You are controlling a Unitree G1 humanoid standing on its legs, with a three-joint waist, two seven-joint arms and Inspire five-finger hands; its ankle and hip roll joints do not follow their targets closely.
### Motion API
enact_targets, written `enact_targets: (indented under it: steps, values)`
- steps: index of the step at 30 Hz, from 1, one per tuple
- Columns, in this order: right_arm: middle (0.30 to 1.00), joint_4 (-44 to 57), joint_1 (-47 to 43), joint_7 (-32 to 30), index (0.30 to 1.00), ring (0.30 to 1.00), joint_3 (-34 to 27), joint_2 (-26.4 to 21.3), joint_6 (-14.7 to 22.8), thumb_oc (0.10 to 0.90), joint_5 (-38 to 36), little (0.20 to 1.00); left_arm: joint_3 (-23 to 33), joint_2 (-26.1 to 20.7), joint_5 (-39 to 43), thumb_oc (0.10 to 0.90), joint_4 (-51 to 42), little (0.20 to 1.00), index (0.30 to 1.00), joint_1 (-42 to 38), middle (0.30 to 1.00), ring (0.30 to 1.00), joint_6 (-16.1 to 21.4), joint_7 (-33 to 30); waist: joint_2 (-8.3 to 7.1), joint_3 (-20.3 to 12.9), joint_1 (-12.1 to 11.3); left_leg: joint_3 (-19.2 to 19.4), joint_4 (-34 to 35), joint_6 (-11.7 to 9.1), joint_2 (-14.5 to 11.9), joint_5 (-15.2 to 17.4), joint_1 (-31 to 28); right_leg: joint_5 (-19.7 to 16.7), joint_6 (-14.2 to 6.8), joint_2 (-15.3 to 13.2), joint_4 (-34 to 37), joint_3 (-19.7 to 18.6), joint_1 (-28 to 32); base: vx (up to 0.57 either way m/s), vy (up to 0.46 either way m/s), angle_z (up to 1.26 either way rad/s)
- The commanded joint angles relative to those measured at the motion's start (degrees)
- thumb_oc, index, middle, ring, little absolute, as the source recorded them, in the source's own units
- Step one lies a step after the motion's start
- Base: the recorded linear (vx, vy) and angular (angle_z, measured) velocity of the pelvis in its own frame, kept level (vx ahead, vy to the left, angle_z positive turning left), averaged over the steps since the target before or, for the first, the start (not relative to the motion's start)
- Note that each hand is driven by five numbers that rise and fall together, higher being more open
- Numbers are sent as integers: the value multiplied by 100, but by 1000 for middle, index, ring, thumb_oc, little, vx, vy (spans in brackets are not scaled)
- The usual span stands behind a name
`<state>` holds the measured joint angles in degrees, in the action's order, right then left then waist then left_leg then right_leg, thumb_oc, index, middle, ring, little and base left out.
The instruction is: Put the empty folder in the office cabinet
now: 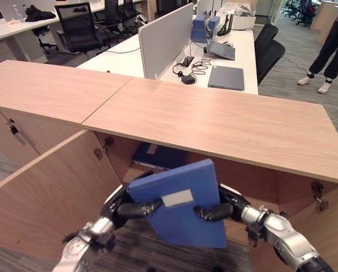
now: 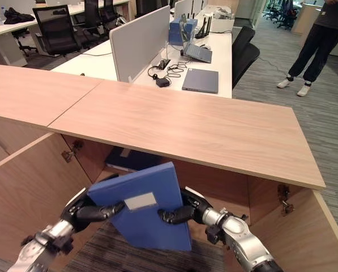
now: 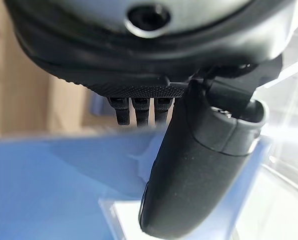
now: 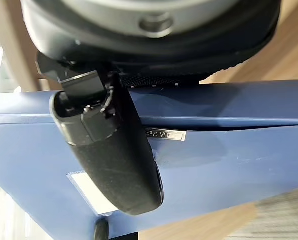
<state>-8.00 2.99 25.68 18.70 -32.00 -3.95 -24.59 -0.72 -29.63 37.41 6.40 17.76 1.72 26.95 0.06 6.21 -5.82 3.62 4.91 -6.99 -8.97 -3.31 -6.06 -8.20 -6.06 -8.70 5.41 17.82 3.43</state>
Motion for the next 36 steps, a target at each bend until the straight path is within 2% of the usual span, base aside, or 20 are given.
enact_targets:
  steps: [1,3,4,6,7,8,11,15,16,17,20,26,27,31,36]
  values:
    - [300,303,-554,129,300,300,-541,173,702,400,-150,300,227,-44,-87,800,20,900,900,-498,900,900,400,429,1,18,-11,-16,9,-130,-72,300,-194,1066,-468,-302,-283,-10,720,0,0,0]
    - [300,-50,-410,110,300,300,-554,277,686,400,-140,300,212,24,-265,800,519,900,900,-362,900,900,385,427,15,37,-20,-34,9,-131,-69,288,-168,1065,-470,-305,-284,10,707,-4,11,7]
    - [300,-421,-316,68,300,300,-527,391,671,400,-109,300,107,78,-615,800,1153,900,900,-324,900,900,407,340,30,61,-25,-54,9,-130,-66,276,-142,1058,-470,-307,-292,26,684,-10,7,6]
    - [300,-652,-258,43,300,300,-552,486,648,400,-139,300,50,117,-898,800,1557,900,900,-328,900,900,463,275,36,74,-28,-63,9,-131,-64,269,-119,1057,-469,-307,-291,35,671,-8,8,5]
    - [300,-1274,-213,-153,300,300,-593,802,629,400,-401,300,-82,285,-1417,800,2369,900,900,-369,900,900,541,42,67,106,-37,-84,9,-134,-64,249,-58,1058,-466,-307,-289,62,637,-11,12,9]
    - [300,-1283,-221,-154,300,300,-594,803,635,400,-403,300,-87,288,-1421,800,2386,900,900,-383,900,900,552,39,67,107,-38,-85,9,-134,-64,249,-55,1059,-466,-307,-289,63,635,-15,12,9]
    - [300,-2071,-263,-498,300,300,-775,1361,622,400,-1438,300,-194,573,-1747,800,3307,900,900,-615,900,900,651,-460,92,152,-36,-113,9,-143,-59,223,17,1053,-453,-293,-273,95,587,-17,10,6]
    - [300,-2975,-490,-1061,300,300,-1305,2152,897,400,-3097,300,-369,1003,-1821,800,4407,900,900,-985,900,900,703,-978,131,230,-16,-129,9,-177,-56,191,136,1055,-441,-273,-237,132,512,-15,3,15]
    - [300,-2978,-496,-1062,300,300,-1308,2151,899,400,-3103,300,-373,1004,-1821,800,4418,900,900,-997,900,900,709,-980,131,232,-18,-130,9,-178,-56,191,138,1056,-441,-272,-237,134,510,-9,-8,7]
    - [300,-3305,-664,-1195,300,300,-1581,2367,997,400,-3727,300,-485,1083,-1850,800,4573,900,900,-1058,900,900,729,-1136,161,256,-22,-149,9,-195,-52,188,181,1059,-437,-267,-218,152,502,-2,-13,3]
    - [300,-3637,-1045,-1446,300,300,-1926,2540,1197,400,-4339,300,-636,1154,-1887,800,4815,900,900,-1157,900,900,748,-1286,203,298,-53,-168,9,-212,-48,186,223,1059,-440,-264,-220,173,464,-2,-6,2]
    - [300,-4030,-1852,-1799,300,300,-2621,2555,1645,400,-5098,300,-833,1195,-1856,800,4957,900,900,-1196,900,900,731,-1398,286,356,-157,-191,9,-239,-49,177,305,1075,-447,-265,-219,191,412,0,0,0]
    - [300,-4167,-2189,-1964,300,300,-2892,2457,1854,400,-5377,300,-911,1196,-1814,800,4987,900,900,-1206,900,900,715,-1414,329,368,-205,-211,9,-250,-53,170,337,1084,-455,-273,-217,206,391,0,0,0]
    - [300,-4414,-2852,-2145,300,300,-3269,2174,2103,400,-5676,300,-1159,1143,-1918,800,4982,900,900,-1301,900,900,731,-1432,416,469,-291,-235,9,-255,-57,145,419,1092,-465,-273,-230,197,299,-30,-8,5]
    - [300,-5004,-4164,-2437,300,300,-3795,1404,2477,400,-6216,300,-1766,881,-2308,800,4623,900,900,-1367,900,900,787,-1339,624,631,-445,-231,5,-297,-30,47,705,1043,-504,-299,-224,182,3,-67,-6,1]
